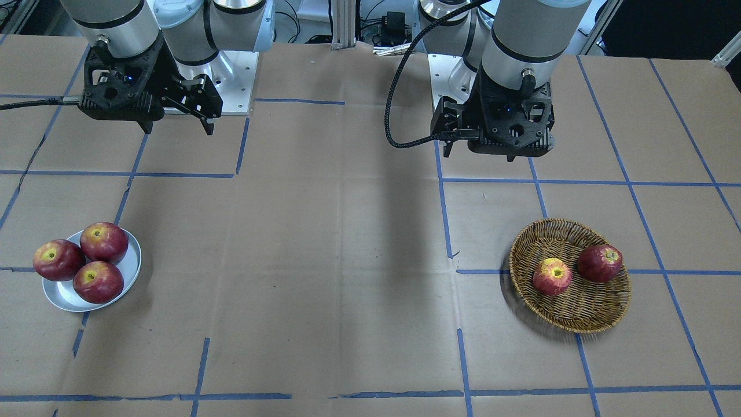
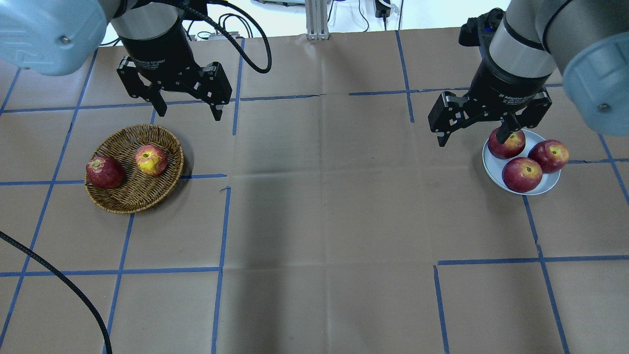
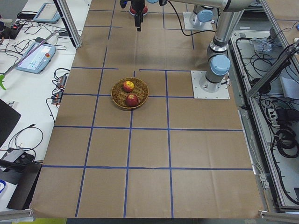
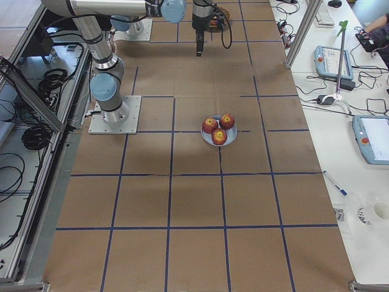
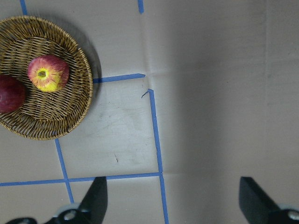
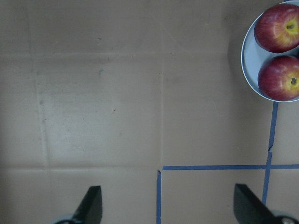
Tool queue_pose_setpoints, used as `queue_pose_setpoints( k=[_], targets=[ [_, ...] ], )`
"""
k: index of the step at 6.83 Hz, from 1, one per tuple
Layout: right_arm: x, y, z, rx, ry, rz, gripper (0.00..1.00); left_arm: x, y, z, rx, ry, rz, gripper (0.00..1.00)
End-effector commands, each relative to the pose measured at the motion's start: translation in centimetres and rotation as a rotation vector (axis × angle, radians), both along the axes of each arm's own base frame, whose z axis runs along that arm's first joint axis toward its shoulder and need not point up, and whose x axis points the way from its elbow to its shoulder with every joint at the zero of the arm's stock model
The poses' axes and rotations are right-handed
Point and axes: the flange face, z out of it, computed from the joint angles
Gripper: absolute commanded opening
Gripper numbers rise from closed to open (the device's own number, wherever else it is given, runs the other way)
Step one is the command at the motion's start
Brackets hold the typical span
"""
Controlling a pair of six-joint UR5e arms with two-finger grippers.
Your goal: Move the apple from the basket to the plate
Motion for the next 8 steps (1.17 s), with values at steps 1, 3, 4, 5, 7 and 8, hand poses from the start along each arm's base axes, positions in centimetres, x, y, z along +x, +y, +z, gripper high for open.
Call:
queue_pose_setpoints(
  k=[1, 3, 4, 5, 7, 8],
  targets=[
    [-0.07, -0.05, -0.14, 0.003, 0.0, -0.001, 1.0, 0.24, 0.48, -0.24, 0.012, 0.061, -0.001, 0.99],
    [-0.07, -0.05, -0.14, 0.003, 0.0, -0.002, 1.0, 0.25, 0.55, -0.18, 0.013, 0.062, -0.001, 0.99],
    [-0.07, -0.05, -0.14, 0.003, 0.0, -0.002, 1.0, 0.26, 0.5, -0.25, 0.014, 0.06, -0.001, 0.99],
    [-0.05, -0.05, -0.14, 0.003, -0.001, -0.003, 1.0, 0.27, 0.57, -0.19, 0.014, 0.06, -0.001, 0.99],
    [-0.07, -0.05, -0.14, 0.003, 0.0, -0.001, 1.0, 0.27, 0.58, -0.2, 0.016, 0.06, -0.001, 0.99],
    [-0.07, -0.05, -0.14, 0.003, 0.0, -0.002, 1.0, 0.29, 0.6, -0.22, 0.017, 0.059, -0.001, 0.99]
  ],
)
